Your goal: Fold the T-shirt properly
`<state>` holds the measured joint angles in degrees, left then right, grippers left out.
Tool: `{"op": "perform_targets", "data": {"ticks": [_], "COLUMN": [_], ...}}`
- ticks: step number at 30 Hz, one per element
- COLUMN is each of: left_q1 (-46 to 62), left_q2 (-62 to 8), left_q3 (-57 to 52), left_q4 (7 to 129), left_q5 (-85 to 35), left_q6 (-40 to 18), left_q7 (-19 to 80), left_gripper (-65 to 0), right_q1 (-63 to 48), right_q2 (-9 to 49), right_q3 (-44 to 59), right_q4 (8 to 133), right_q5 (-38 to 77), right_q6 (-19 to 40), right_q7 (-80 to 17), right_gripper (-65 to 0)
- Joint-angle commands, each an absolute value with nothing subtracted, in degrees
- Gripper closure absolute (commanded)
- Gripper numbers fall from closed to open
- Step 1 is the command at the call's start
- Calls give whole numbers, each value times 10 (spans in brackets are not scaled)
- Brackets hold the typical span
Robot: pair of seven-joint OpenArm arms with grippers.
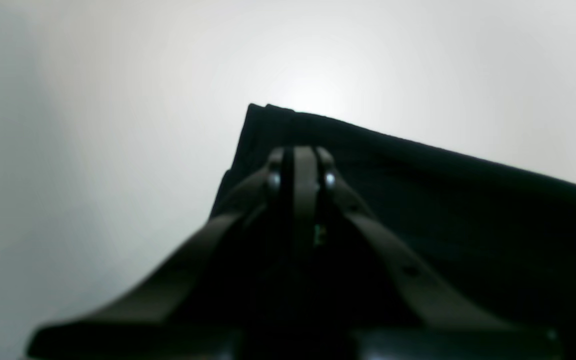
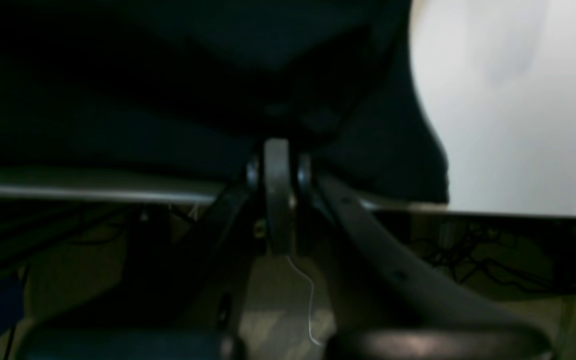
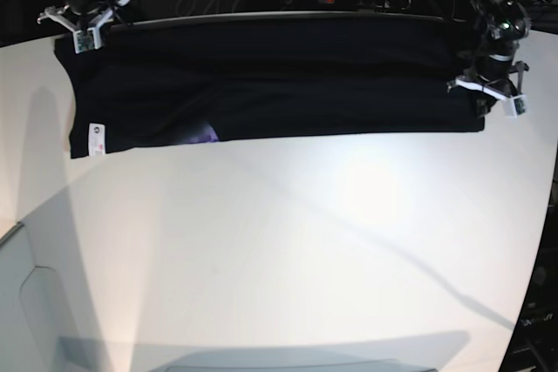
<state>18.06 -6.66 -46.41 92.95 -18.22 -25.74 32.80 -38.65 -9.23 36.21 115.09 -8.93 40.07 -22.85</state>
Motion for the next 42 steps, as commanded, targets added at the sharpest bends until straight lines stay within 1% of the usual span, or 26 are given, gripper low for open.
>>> {"op": "perform_targets", "data": {"ticks": [1, 9, 10, 12, 15, 18, 20, 28, 36, 37, 38, 40, 42], "left_q1": [177, 177, 177, 177, 178, 178, 178, 178, 178, 178, 178, 178, 178], "left_q2": [-75, -75, -75, -75, -75, -74, -74, -74, -75, -75, -75, -75, -75], "left_q3": [-468, -467, -467, -467, -467, -467, -467, -467, -468, -468, -468, -468, -468], "left_q4": [937, 937, 937, 937, 937, 937, 937, 937, 937, 937, 937, 937, 937], "left_q5": [-187, -187, -187, -187, -187, -187, -187, -186, -185, -185, -185, -186, -185], "left_q6": [-256, -256, -256, -256, -256, -256, -256, -256, -256, -256, -256, -256, -256], "left_q7": [313, 313, 313, 313, 313, 313, 313, 313, 313, 313, 313, 313, 313], "left_gripper": [0, 0, 0, 0, 0, 0, 0, 0, 0, 0, 0, 0, 0], "right_q1": [-386, -351, -349, -346, -332, -327, -321, -319, -303, -304, -304, -305, -304], "right_q2": [-90, -90, -90, -90, -90, -90, -90, -90, -76, -76, -76, -76, -76], "right_q3": [365, 371, 369, 366, 371, 371, 369, 366, 369, 370, 370, 370, 371], "right_q4": [1162, 1160, 1160, 1160, 1158, 1148, 1138, 1119, 1063, 1063, 1064, 1068, 1069], "right_q5": [-82, -84, -85, -85, -85, -85, -85, -85, -85, -85, -85, -85, -85], "right_q6": [400, 400, 400, 400, 400, 400, 400, 400, 400, 400, 400, 400, 400], "right_q7": [-216, -221, -221, -221, -222, -222, -222, -222, -222, -222, -222, -222, -222], "right_gripper": [0, 0, -9, -64, -179, -248, -275, -314, -307, -298, -278, -201, -72]}}
